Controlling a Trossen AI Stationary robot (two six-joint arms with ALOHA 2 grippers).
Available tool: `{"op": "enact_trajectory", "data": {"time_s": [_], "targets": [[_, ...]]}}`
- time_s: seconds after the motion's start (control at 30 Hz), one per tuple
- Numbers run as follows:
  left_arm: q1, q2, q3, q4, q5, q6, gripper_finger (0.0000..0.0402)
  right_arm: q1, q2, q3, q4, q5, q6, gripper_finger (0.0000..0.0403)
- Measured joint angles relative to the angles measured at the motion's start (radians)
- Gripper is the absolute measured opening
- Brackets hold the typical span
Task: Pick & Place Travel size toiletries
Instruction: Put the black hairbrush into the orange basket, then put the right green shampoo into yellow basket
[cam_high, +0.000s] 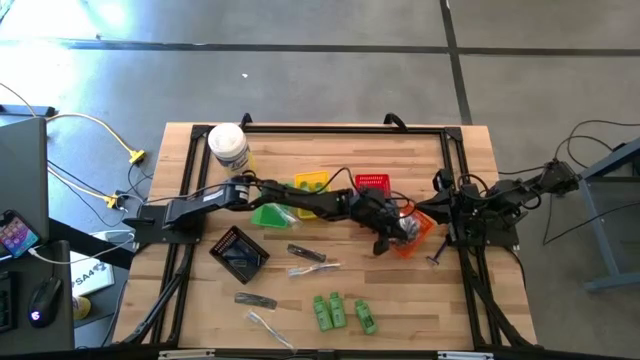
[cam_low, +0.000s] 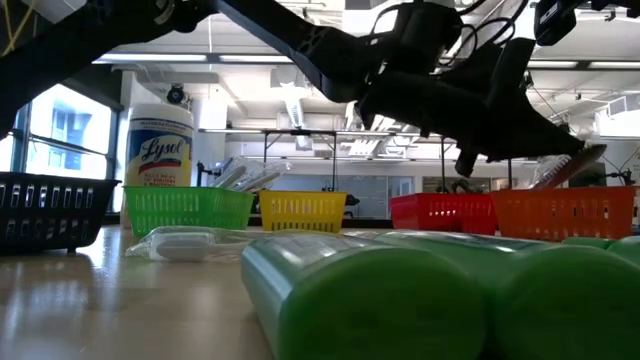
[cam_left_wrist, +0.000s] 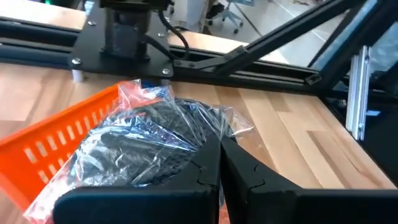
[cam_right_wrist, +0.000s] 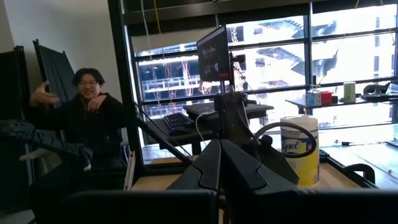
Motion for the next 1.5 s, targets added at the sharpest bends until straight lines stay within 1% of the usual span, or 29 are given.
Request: {"op": "enact_trajectory", "data": {"time_s": [0.1, 0.2, 0.3, 0.47, 0.53, 0.6, 0.67, 0.7, 0.73, 0.8, 0.9, 1.07, 1.13, 1.17, 1.3, 1.4, 1.5], "targets": [[0.0, 0.0, 0.0, -0.003, 0.022, 0.022, 0.0003, 0.0, 0.0, 0.0, 0.0, 0.0, 0.0, 0.0002], [0.001, 0.0, 0.0, 0.027, 0.067, 0.028, 0.0028, 0.0, 0.0, 0.0, 0.0, 0.0, 0.002, 0.0002], [0.001, -0.001, 0.0, 0.025, 0.075, 0.019, 0.0076, 0.0, 0.0, 0.0, -0.001, -0.002, 0.019, 0.0002], [0.001, -0.002, 0.0, 0.019, 0.11, 0.019, 0.0174, 0.0, 0.001, 0.0, -0.025, -0.002, 0.023, 0.0002], [0.001, -0.019, -0.002, -0.027, 0.137, 0.017, 0.0205, 0.0, 0.001, 0.0, -0.029, -0.002, 0.035, 0.0002], [0.001, -0.049, -0.002, -0.089, 0.199, 0.017, 0.0226, 0.0, 0.001, 0.0, -0.037, -0.003, 0.049, 0.0002], [-0.006, -0.094, -0.002, -0.202, 0.291, 0.033, 0.0232, 0.001, 0.0, 0.002, -0.041, -0.009, 0.053, 0.0002], [-0.017, -0.113, -0.002, -0.269, 0.319, 0.052, 0.0231, 0.001, 0.0, 0.002, -0.044, -0.015, 0.053, 0.0002], [-0.037, -0.135, -0.002, -0.341, 0.32, 0.078, 0.0225, 0.001, -0.001, 0.002, -0.045, -0.025, 0.053, 0.0002], [-0.092, -0.183, -0.002, -0.52, 0.256, 0.168, 0.0202, 0.0, 0.0, 0.002, -0.045, -0.049, 0.049, 0.0002], [-0.167, -0.263, -0.001, -0.703, 0.081, 0.273, 0.0148, 0.0, -0.002, 0.001, -0.045, -0.049, 0.048, 0.0002], [-0.225, -0.379, 0.0, -0.857, -0.055, 0.323, 0.0047, 0.0, -0.004, 0.001, -0.048, -0.049, 0.045, 0.0002], [-0.244, -0.422, 0.0, -0.925, -0.122, 0.334, 0.0015, 0.0, -0.004, 0.001, -0.048, -0.049, 0.045, 0.0002], [-0.255, -0.45, -0.002, -0.964, -0.161, 0.334, 0.0008, 0.0, -0.003, 0.001, -0.048, -0.05, 0.046, 0.0002], [-0.297, -0.576, -0.002, -1.08, -0.341, 0.3, 0.001, 0.0, -0.002, 0.001, -0.058, -0.052, 0.052, 0.0002], [-0.331, -0.679, -0.002, -1.146, -0.479, 0.261, 0.0003, 0.0, -0.002, 0.001, -0.067, -0.052, 0.053, 0.0002], [-0.38, -0.803, -0.057, -1.207, -0.641, 0.209, 0.0002, 0.0, -0.002, 0.001, -0.078, -0.053, 0.056, 0.0002]]}}
